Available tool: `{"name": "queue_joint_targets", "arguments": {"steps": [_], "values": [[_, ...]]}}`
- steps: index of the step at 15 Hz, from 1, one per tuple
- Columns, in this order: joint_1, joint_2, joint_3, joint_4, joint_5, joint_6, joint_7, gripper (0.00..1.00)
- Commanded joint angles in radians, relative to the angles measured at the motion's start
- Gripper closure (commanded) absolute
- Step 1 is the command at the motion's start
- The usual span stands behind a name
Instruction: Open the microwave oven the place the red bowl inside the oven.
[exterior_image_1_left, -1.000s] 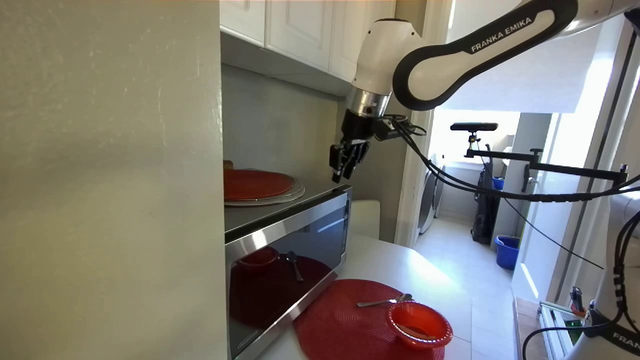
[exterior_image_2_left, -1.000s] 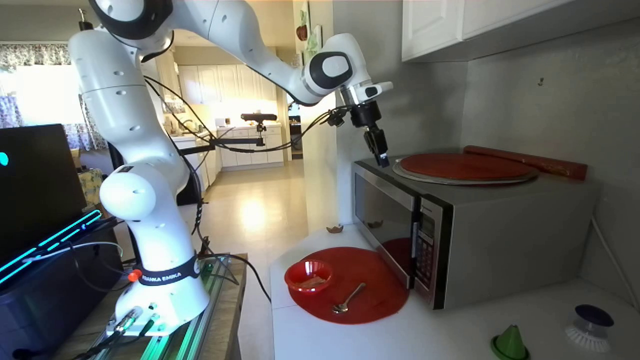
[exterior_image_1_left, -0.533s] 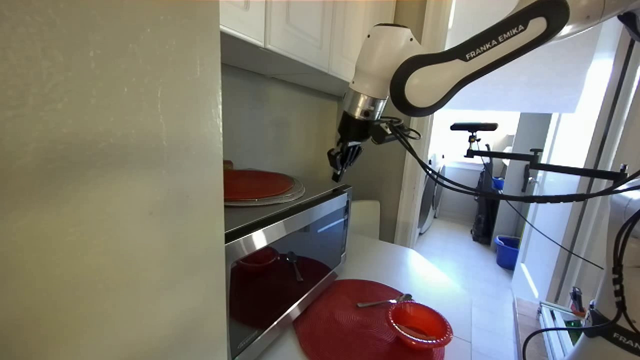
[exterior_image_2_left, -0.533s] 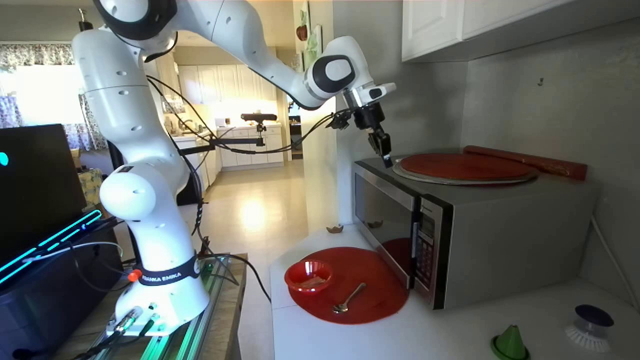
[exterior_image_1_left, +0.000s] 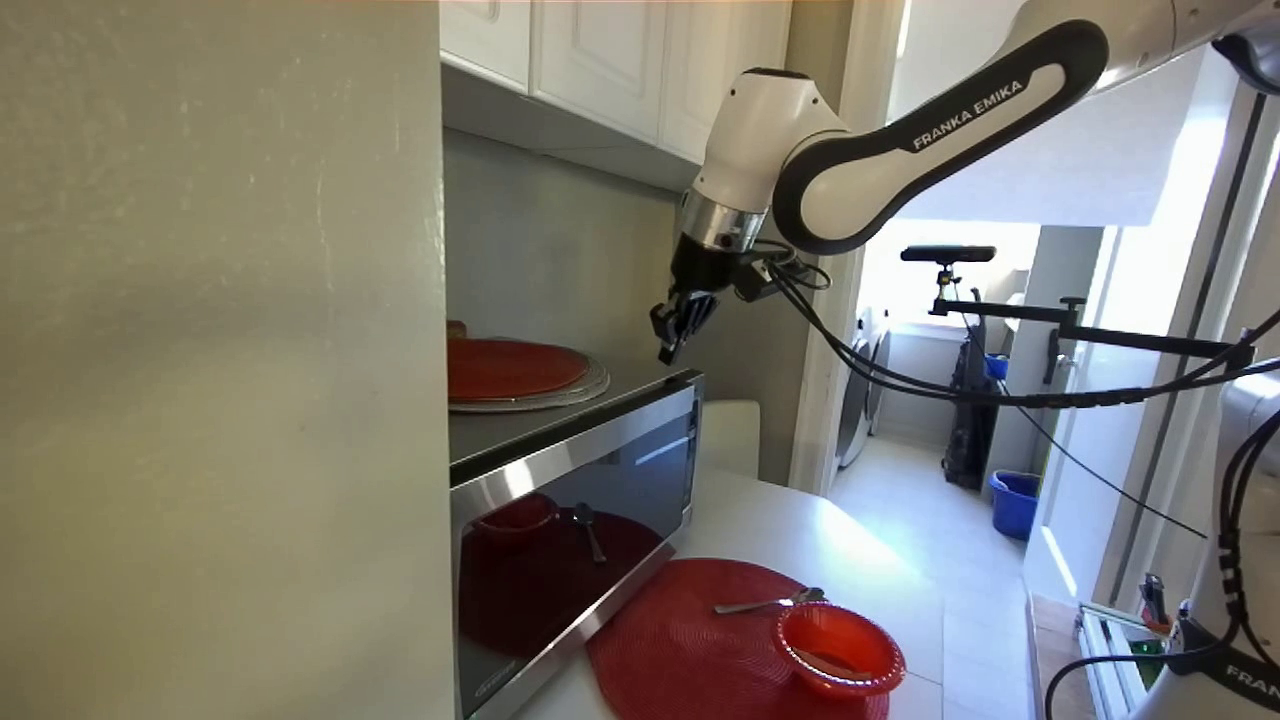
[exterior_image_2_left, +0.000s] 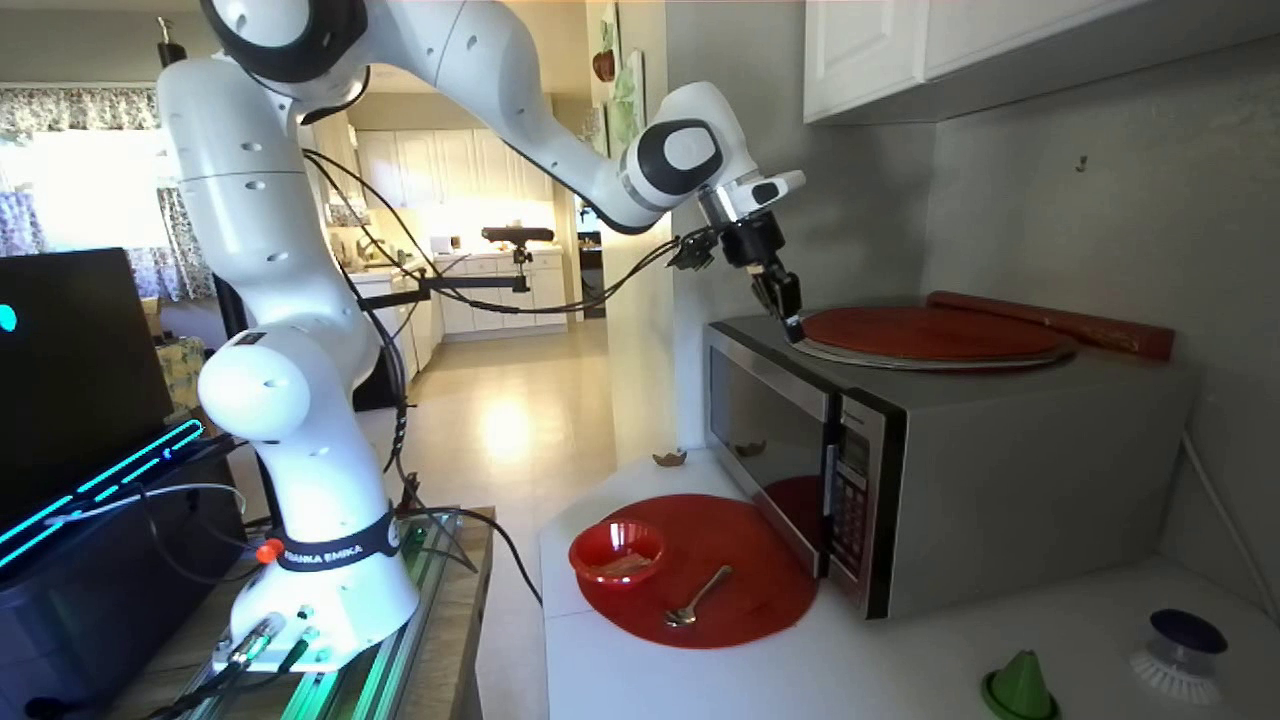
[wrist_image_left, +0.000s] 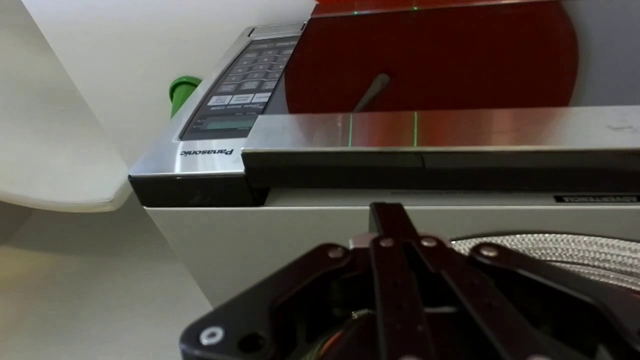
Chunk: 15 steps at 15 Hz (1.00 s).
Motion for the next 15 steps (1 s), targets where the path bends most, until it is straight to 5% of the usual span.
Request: {"name": "queue_joint_targets", "arguments": {"steps": [1,11,15], "values": [[0.011,0.0,-0.011,0.002,0.0,-0.002,-0.002,0.99],[0.017,0.01,-0.018,-0.014,0.005,0.016,-0.109,1.0],[0.01,0.029,-0.019,-0.016,-0.051,0.045,-0.047,1.0]]}}
